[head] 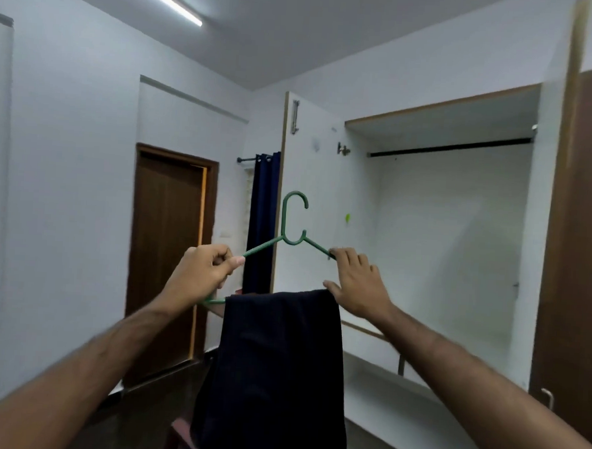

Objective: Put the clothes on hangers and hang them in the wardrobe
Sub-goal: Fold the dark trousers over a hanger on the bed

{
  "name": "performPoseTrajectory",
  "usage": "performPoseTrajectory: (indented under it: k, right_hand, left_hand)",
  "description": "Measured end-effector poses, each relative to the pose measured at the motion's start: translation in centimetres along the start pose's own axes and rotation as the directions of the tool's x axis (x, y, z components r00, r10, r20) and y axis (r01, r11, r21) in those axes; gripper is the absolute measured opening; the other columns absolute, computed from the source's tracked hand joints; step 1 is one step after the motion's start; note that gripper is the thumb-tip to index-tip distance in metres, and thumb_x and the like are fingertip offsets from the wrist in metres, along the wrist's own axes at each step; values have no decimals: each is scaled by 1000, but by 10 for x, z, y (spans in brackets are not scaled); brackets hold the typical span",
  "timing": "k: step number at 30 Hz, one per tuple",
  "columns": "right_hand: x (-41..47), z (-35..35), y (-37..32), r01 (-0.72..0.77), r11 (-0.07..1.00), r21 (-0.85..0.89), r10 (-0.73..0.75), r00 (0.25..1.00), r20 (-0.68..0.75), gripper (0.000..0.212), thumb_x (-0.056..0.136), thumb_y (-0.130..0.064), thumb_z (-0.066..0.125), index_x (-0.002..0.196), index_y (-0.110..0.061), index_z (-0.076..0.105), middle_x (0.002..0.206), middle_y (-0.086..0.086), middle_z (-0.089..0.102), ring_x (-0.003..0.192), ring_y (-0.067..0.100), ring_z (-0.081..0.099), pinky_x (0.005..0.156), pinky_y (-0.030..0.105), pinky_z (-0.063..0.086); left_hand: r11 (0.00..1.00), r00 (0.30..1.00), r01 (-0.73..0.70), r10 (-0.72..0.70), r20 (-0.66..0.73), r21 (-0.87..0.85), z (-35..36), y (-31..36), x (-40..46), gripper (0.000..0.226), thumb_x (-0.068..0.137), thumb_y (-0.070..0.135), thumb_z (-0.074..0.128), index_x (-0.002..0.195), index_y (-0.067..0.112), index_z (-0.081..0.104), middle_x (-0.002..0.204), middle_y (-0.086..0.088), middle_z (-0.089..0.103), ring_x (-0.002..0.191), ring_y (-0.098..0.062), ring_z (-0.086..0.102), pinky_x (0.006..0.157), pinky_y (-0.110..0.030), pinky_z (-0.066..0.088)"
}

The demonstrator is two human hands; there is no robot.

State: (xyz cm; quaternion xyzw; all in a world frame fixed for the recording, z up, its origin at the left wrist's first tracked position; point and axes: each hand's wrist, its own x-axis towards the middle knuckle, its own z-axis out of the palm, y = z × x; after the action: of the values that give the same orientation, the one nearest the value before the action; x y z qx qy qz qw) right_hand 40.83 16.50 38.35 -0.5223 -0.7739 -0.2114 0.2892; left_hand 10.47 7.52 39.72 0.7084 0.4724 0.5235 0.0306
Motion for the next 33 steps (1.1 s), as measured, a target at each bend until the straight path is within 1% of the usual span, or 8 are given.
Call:
performPoseTrajectory:
  k: [3,8,13,17,22,25,29,33]
  right_hand:
    - [10,8,8,-21,1000,3,22,998,-67,69,93,-47,58,150,-21,28,150,0,34,129,28,43,103,46,40]
    - [43,24,40,-84,996,29,87,988,-125,69,95,-46,55,152,-21,24,152,-1,32,130,27,42,104,45,37]
    - [85,49,83,-61,998,1,59,968,-242,65,98,-45,52,154,-25,25,160,-1,25,136,24,34,107,45,37]
    - [125,69,104,-12,994,-111,-32,922,-386,32,99,-44,48,125,-25,50,145,-4,41,125,22,43,97,38,37]
    - [171,97,134,-10,978,-208,-39,972,-234,39,100,-56,31,121,-28,48,127,-7,49,113,20,47,92,38,38]
    - [199,108,163,-21,960,-280,-20,990,-143,37,102,-54,32,125,-27,46,127,-4,51,114,22,48,95,39,39]
    - [240,127,211,9,925,-381,-46,995,-90,32,104,-47,37,123,-22,47,121,2,56,111,28,52,92,44,41]
    - [290,152,270,60,888,-455,-105,992,-73,31,104,-45,41,119,-19,47,117,4,58,107,29,55,91,44,42]
  left_hand:
    - [999,1000,-22,22,-11,28,14,-4,34,28,93,36,68,70,20,65,55,-3,61,46,-18,55,54,-46,53]
    - [996,998,-65,65,5,55,51,-5,99,27,93,37,68,72,20,67,55,-1,60,46,-11,50,56,-45,52]
    - [992,992,-123,123,0,15,90,-28,172,26,91,37,71,71,21,70,57,-3,61,46,-6,45,52,-25,43]
    - [984,985,-170,171,0,-55,112,-36,234,26,91,33,72,72,16,70,50,-2,55,41,-6,42,46,-13,37]
    - [970,975,-222,221,-18,-101,163,-51,306,29,91,30,74,66,17,67,43,6,46,39,-6,40,44,-15,38]
    - [972,977,-211,210,-23,-99,198,-61,345,29,91,33,73,66,19,67,45,7,45,40,-9,41,46,-21,40]
    - [975,979,-202,199,-42,-89,250,-76,391,29,92,33,71,68,17,68,45,3,51,42,-22,58,50,-25,44]
    - [976,979,-201,198,-47,-85,303,-82,444,29,93,32,70,70,14,68,47,-1,52,39,-24,61,41,-19,42]
